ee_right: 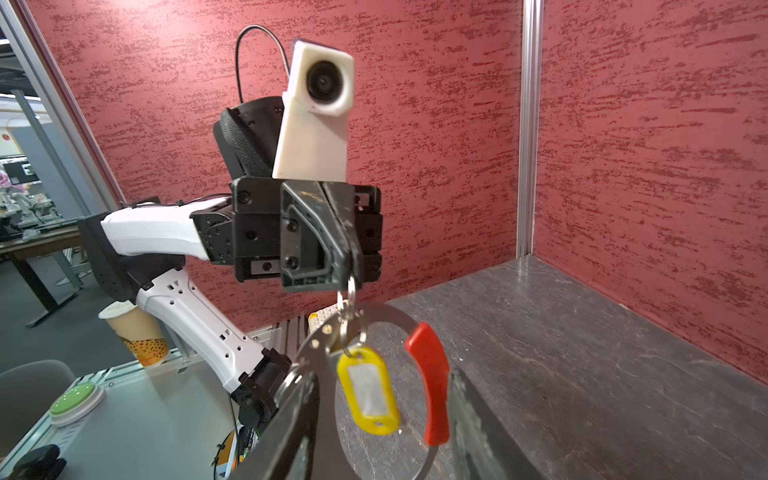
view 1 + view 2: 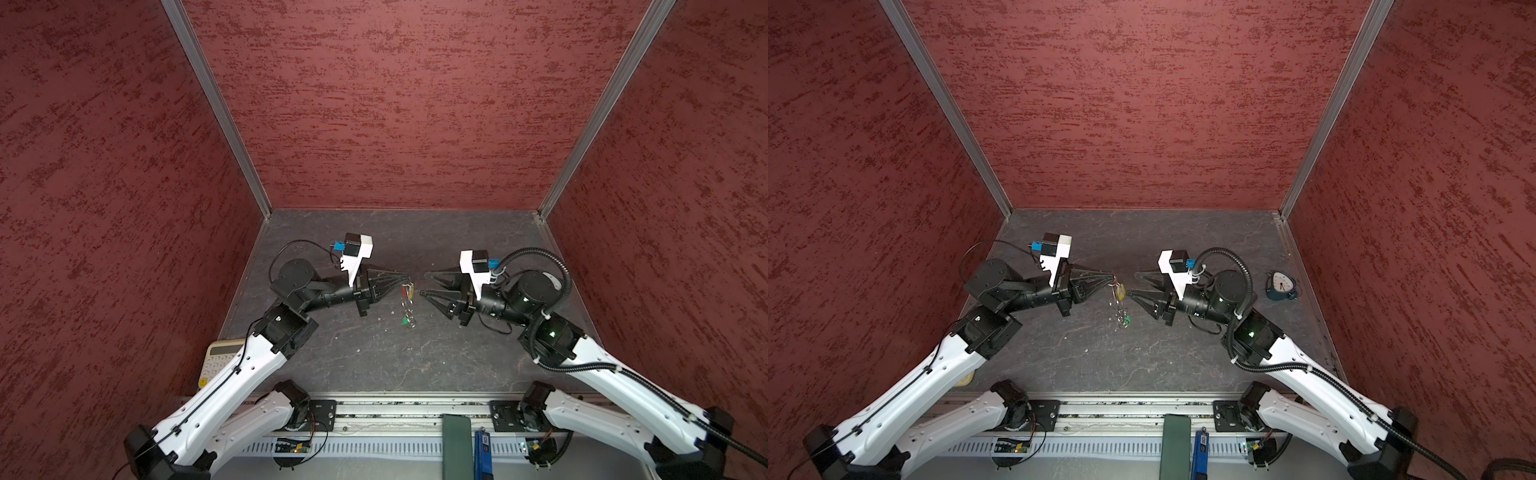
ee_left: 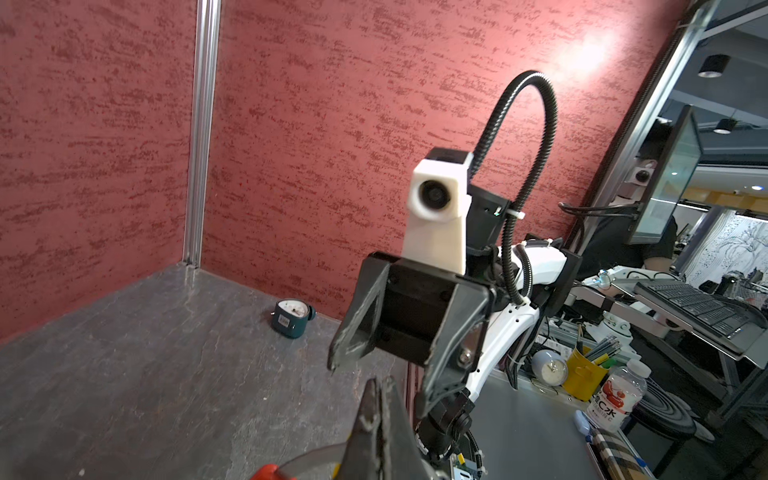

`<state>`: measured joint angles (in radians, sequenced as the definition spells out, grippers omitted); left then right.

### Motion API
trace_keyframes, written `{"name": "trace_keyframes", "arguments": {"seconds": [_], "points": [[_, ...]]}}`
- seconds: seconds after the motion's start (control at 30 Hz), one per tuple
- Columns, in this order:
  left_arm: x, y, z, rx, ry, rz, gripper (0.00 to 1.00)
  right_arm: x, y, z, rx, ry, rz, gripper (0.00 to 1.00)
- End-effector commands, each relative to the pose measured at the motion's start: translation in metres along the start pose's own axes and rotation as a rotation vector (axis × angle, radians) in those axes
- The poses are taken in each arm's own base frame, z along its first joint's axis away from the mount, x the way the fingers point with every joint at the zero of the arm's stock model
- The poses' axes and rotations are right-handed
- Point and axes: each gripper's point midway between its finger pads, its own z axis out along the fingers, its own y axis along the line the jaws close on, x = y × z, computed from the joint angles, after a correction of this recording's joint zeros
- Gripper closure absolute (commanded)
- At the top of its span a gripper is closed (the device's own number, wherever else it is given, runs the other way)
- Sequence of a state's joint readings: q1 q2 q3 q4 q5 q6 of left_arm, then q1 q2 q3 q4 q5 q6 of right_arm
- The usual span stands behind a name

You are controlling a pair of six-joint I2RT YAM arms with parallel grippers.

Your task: Remove the keys from the keyring

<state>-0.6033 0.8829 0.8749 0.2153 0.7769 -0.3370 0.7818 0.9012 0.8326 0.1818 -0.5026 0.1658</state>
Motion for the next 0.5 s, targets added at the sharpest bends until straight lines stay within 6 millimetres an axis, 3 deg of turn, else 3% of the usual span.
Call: {"name": "trace_keyframes", "arguments": {"seconds": [0.0, 0.3, 0.47], "points": [[-0.014, -0.009, -0.001, 0.041, -0.071, 0.047, 1.0, -0.017, 0.003, 0.002, -0.021, -0.079, -0.02, 0.5], [-0.009, -0.009, 0.005, 0.09, -0.061, 0.021, 1.0, -0.004, 0.014, 0.012, -0.122, -0.031, -0.002, 0.48], [-0.008, -0.005, 0.004, 0.07, -0.067, 0.018, 1.0, -0.002, 0.018, 0.014, -0.154, -0.018, 0.004, 0.59]]}}
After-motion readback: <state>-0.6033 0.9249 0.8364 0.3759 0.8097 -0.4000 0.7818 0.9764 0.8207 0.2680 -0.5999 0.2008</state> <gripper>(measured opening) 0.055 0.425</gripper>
